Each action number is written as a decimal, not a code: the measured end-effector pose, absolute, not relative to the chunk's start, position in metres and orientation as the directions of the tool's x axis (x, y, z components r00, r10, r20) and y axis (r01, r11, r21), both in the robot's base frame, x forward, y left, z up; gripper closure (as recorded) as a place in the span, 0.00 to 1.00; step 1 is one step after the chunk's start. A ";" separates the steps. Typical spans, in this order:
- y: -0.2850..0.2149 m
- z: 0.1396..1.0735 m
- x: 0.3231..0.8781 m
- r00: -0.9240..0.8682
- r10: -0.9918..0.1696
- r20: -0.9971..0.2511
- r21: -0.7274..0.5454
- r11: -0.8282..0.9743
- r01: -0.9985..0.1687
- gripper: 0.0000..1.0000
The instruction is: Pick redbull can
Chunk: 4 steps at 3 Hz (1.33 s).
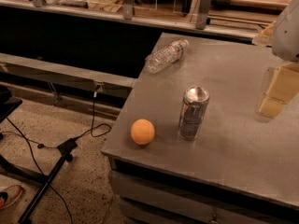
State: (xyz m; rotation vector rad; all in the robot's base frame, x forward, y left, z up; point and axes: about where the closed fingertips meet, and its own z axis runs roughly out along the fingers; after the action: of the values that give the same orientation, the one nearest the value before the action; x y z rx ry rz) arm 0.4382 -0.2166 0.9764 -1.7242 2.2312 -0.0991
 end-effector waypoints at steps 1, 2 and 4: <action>-0.217 0.976 0.438 -0.221 -0.953 -0.207 -0.247 0.270 -0.931 0.00; -0.186 0.958 0.444 -0.152 -0.957 -0.248 -0.163 0.196 -0.967 0.00; -0.121 0.932 0.440 -0.011 -0.948 -0.317 -0.069 0.035 -0.997 0.00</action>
Offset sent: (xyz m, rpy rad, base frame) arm 0.0109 0.0489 -0.0394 0.1194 0.1735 0.1610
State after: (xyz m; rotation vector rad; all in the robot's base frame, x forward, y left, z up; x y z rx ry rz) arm 0.4403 -0.1207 0.9320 -1.9916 2.0398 0.2527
